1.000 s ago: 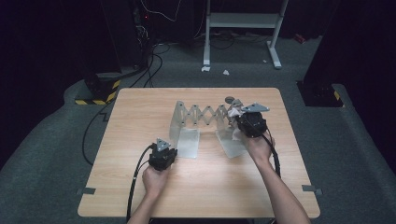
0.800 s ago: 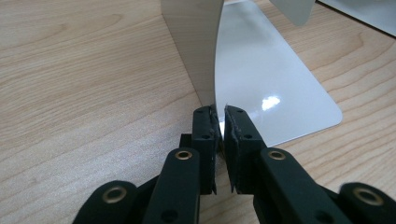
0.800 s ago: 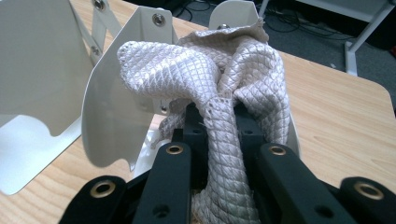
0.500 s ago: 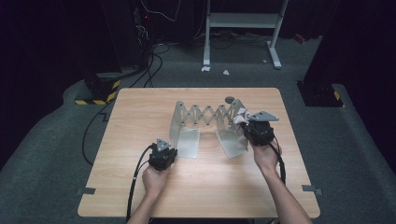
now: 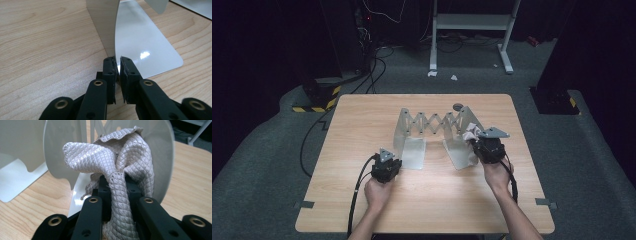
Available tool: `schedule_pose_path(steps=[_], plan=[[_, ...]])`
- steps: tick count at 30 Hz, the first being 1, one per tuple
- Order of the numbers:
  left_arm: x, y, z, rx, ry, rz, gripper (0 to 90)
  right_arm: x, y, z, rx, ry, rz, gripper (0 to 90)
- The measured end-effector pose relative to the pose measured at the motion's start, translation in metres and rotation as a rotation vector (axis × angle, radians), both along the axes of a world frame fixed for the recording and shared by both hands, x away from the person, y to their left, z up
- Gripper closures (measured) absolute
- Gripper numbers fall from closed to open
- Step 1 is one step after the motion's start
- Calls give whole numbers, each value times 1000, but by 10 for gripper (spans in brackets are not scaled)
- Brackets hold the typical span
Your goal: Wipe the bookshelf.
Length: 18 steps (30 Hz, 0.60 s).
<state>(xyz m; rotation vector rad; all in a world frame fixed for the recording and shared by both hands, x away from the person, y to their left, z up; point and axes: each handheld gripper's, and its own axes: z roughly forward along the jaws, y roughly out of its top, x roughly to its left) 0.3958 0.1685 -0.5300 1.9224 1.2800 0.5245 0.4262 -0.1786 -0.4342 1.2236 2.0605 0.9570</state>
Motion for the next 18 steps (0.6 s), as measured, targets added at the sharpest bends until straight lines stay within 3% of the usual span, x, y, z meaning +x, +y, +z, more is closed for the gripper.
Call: schedule_pose_path(steps=[18], plan=[[0,0,0,2,-1,-1,823,0,4,-36,-43,68,-1,799]])
